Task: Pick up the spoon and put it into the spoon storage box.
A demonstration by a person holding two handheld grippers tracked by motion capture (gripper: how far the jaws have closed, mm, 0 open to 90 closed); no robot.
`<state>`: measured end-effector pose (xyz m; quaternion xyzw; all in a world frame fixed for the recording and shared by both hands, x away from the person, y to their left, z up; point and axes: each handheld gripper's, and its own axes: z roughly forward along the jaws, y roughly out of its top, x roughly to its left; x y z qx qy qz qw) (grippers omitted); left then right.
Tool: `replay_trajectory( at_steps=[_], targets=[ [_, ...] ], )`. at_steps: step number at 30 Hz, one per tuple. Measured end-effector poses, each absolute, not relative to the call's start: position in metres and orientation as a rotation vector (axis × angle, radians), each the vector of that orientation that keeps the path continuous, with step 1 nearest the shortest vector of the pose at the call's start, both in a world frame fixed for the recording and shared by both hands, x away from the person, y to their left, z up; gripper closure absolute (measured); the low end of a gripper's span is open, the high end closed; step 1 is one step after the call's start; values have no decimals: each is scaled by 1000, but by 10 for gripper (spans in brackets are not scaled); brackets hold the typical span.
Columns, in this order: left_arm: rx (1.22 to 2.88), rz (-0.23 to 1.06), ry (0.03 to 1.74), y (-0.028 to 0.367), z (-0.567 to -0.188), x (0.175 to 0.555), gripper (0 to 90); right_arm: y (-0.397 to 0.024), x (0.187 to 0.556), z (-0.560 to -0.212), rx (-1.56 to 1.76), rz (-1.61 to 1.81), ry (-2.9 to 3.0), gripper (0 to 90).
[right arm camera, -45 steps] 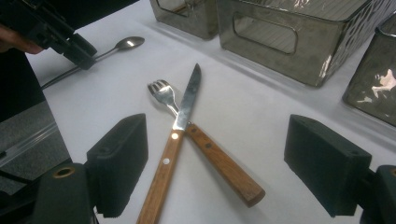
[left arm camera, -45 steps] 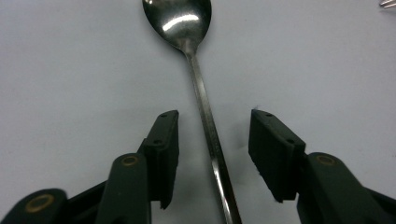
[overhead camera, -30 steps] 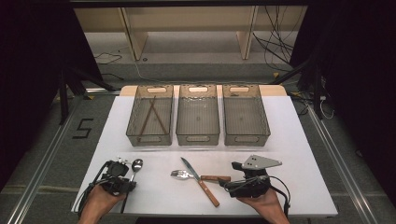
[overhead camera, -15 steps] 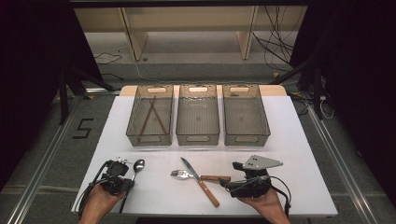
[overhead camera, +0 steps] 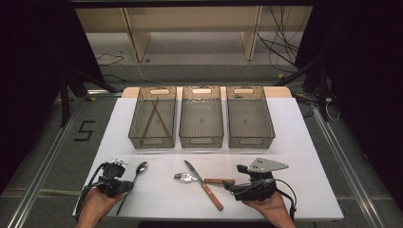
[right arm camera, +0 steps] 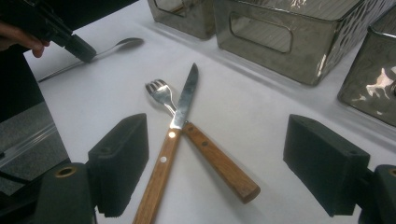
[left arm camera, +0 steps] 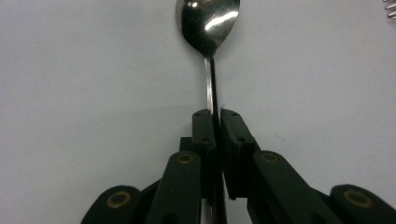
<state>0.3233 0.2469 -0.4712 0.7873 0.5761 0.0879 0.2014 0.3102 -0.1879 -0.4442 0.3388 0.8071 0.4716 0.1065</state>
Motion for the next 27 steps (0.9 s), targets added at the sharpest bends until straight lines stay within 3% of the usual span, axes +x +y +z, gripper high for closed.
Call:
replay_trajectory(
  at_steps=[27],
  targets=[
    [2151,301,1557,256,-466,320,894,-189,311,-444,1005,1393,2373,233]
  ],
)
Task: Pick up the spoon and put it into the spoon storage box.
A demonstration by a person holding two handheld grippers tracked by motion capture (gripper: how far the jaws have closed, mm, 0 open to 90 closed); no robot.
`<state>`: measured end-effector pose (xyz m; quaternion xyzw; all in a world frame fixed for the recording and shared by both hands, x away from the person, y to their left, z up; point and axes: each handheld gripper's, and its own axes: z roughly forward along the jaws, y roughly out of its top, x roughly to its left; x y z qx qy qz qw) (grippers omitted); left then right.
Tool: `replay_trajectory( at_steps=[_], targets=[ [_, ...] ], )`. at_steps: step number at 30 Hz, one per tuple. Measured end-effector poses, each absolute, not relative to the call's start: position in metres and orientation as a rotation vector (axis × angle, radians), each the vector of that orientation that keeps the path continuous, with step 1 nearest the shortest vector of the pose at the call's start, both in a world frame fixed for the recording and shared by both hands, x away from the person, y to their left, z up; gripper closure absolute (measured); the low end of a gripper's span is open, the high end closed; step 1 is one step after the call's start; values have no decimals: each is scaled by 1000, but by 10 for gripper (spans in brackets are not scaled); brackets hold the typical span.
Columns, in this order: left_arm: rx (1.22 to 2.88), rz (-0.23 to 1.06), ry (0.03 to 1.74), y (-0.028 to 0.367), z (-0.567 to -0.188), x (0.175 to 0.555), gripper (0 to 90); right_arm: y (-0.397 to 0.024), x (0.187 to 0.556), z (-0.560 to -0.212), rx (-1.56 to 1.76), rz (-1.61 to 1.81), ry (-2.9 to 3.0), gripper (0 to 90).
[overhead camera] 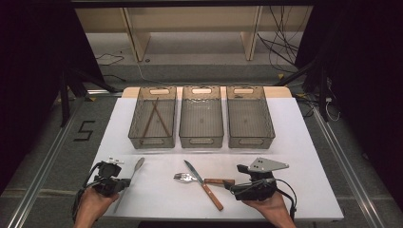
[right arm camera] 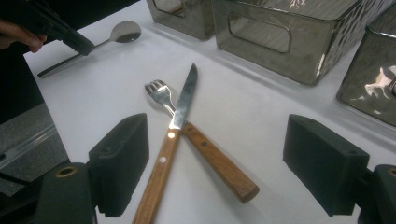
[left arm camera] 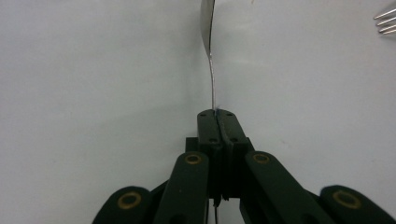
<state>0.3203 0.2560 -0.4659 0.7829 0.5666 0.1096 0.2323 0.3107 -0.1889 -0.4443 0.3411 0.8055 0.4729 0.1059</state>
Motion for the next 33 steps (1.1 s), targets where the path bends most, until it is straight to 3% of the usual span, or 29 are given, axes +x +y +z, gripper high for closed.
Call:
replay_trajectory(
  at_steps=[11,33],
  targets=[
    [2068,263,1418,251,-434,318,894,-187,310,-445,1006,1394,2379,233],
    [2043,232,1199,194,-399,364,893,-188,307,-447,1009,1407,2369,232]
  ],
)
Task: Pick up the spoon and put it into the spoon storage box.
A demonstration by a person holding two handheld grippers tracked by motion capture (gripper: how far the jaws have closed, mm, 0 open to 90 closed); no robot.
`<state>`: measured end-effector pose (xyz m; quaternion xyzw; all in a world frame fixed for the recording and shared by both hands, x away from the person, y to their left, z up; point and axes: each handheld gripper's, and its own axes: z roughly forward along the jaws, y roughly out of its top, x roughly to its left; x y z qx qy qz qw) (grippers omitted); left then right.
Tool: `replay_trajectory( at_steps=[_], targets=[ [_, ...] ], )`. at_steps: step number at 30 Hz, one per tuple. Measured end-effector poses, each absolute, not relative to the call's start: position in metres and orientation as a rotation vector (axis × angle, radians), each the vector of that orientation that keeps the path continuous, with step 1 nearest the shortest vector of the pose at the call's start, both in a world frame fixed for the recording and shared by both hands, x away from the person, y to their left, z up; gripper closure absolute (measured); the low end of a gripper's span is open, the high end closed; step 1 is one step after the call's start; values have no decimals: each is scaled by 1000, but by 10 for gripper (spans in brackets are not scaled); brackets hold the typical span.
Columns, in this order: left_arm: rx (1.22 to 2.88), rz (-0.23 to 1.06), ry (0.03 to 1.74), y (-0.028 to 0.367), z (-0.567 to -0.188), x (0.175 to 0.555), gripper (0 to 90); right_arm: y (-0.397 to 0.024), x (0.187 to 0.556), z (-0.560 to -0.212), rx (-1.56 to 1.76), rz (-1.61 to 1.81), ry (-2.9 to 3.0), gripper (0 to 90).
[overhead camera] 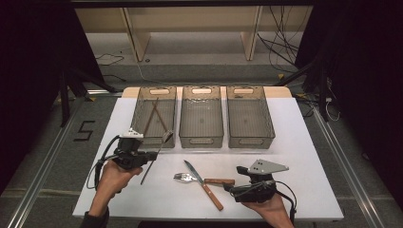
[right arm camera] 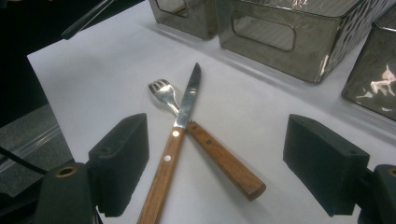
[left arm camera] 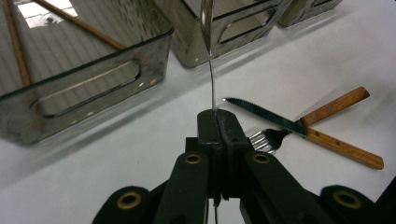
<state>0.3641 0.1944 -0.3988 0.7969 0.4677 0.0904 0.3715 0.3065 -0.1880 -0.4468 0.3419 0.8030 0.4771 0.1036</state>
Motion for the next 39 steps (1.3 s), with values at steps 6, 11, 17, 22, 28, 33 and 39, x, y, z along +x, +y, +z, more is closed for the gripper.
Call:
replay_trajectory(
  at_steps=[6,11,17,22,28,33,39],
  targets=[
    [2046,237,1153,178,-388,380,893,-188,306,-447,1008,1409,2368,232],
    [2030,242,1133,167,-380,393,893,-189,306,-446,1009,1414,2368,232],
    [2023,240,1107,156,-373,408,893,-189,305,-447,1013,1413,2370,231],
    [2016,240,1092,146,-364,423,893,-190,305,-446,1014,1428,2359,231],
    [1999,238,1072,135,-352,441,893,-191,305,-446,1011,1435,2357,230],
    [2014,239,1071,124,-347,457,893,-191,305,-446,1008,1441,2360,226],
    [2029,256,1090,110,-346,477,893,-191,305,-446,1001,1441,2358,226]
  ],
)
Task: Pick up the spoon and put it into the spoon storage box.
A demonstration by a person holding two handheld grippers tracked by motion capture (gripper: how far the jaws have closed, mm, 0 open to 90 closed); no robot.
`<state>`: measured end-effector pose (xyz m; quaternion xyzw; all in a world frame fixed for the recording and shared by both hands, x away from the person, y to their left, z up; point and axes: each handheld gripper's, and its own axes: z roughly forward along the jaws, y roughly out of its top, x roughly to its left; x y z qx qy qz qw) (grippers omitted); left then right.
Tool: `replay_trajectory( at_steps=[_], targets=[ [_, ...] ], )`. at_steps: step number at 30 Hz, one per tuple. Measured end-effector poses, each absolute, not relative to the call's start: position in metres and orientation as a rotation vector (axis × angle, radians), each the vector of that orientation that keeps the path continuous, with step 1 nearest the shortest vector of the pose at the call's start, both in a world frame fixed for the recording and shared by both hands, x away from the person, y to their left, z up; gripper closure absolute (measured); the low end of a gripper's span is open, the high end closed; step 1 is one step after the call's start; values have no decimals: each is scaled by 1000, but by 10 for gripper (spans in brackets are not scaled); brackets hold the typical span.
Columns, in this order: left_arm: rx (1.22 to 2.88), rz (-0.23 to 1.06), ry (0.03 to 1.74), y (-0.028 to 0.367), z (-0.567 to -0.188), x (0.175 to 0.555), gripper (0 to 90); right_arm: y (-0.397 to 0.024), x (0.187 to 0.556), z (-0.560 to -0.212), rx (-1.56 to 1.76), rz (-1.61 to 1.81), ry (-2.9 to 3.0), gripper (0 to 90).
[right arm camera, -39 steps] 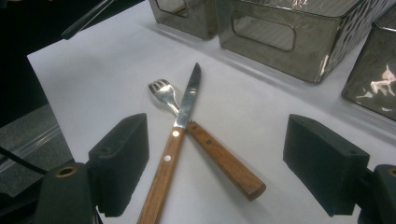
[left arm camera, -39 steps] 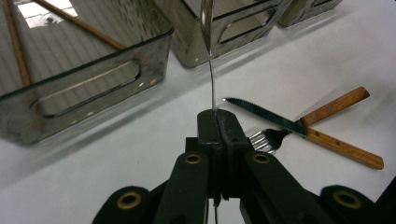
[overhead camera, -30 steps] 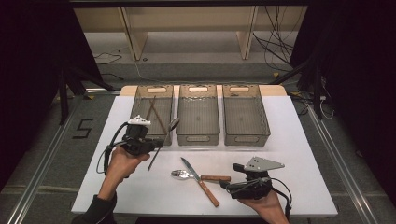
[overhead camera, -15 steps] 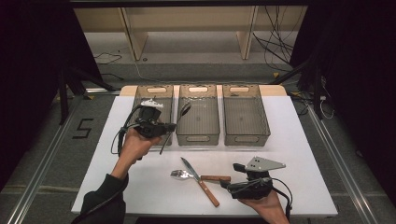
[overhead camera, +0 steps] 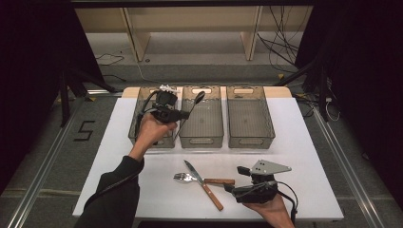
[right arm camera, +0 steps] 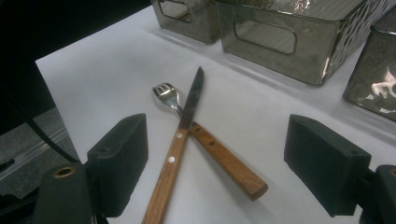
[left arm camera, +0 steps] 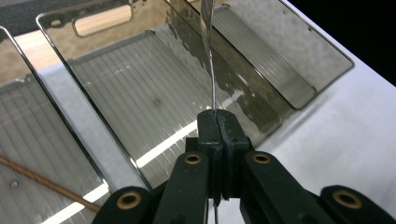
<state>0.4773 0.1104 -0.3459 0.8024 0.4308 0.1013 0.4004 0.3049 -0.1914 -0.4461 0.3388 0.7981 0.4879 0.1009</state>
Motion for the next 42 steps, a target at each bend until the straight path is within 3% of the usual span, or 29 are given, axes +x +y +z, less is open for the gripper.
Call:
replay_trajectory(
  at_steps=[22,42],
  targets=[
    [2019,309,1141,90,-372,530,892,-194,304,-446,1007,1445,2362,226],
    [2021,357,1191,85,-398,541,890,-195,304,-447,1009,1442,2363,227]
  ],
)
